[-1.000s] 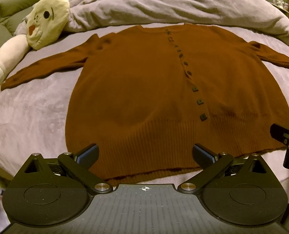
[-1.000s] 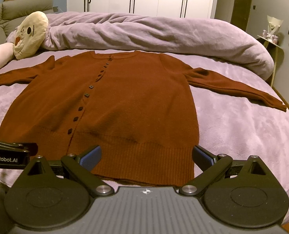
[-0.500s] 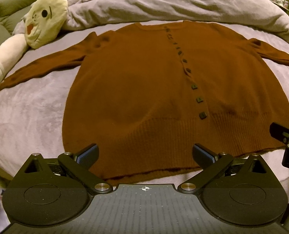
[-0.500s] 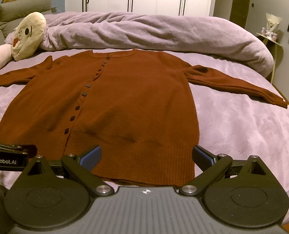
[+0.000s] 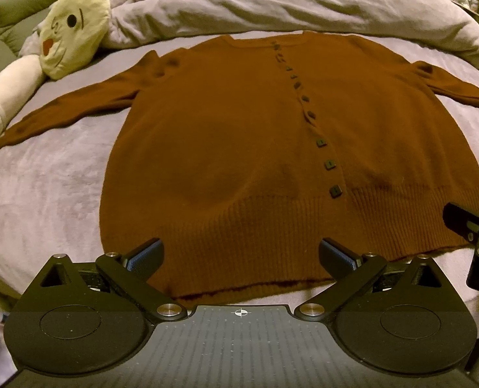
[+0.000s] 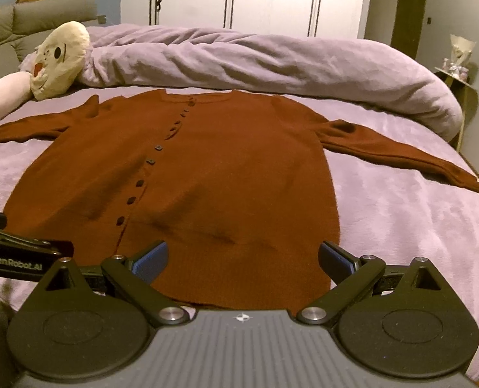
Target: Fold small clothes
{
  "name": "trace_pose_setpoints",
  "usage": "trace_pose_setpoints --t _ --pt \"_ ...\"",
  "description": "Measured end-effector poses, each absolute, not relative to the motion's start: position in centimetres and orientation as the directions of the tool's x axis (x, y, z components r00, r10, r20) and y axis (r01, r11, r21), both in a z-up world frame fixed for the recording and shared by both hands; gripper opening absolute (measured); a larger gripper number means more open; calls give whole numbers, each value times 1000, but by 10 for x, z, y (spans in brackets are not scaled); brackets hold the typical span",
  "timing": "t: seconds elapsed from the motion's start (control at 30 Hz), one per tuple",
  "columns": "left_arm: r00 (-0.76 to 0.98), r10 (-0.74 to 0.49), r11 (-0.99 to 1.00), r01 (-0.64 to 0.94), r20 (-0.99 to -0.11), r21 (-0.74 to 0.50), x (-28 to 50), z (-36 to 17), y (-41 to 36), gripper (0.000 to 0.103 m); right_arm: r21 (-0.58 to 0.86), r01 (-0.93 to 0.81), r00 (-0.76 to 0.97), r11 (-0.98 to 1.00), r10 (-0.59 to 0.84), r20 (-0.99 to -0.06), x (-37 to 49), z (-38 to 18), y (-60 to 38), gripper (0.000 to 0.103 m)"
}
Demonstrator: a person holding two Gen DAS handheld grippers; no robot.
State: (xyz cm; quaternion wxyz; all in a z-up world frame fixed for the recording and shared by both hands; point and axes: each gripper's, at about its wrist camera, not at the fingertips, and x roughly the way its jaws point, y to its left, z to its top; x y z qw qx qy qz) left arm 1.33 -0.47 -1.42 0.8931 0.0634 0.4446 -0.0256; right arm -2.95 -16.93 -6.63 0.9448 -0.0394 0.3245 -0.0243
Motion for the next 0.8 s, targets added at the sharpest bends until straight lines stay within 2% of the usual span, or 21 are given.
trace_pose_setpoints --t 0.67,0.8 --pt "590 19 989 107 -807 102 21 -20 -11 103 -64 18 775 998 -54 -630 -25 -71 -174 99" --pt "584 20 988 111 -811 104 22 -22 -13 103 -11 19 770 1000 -22 -637 -24 -72 -180 99"
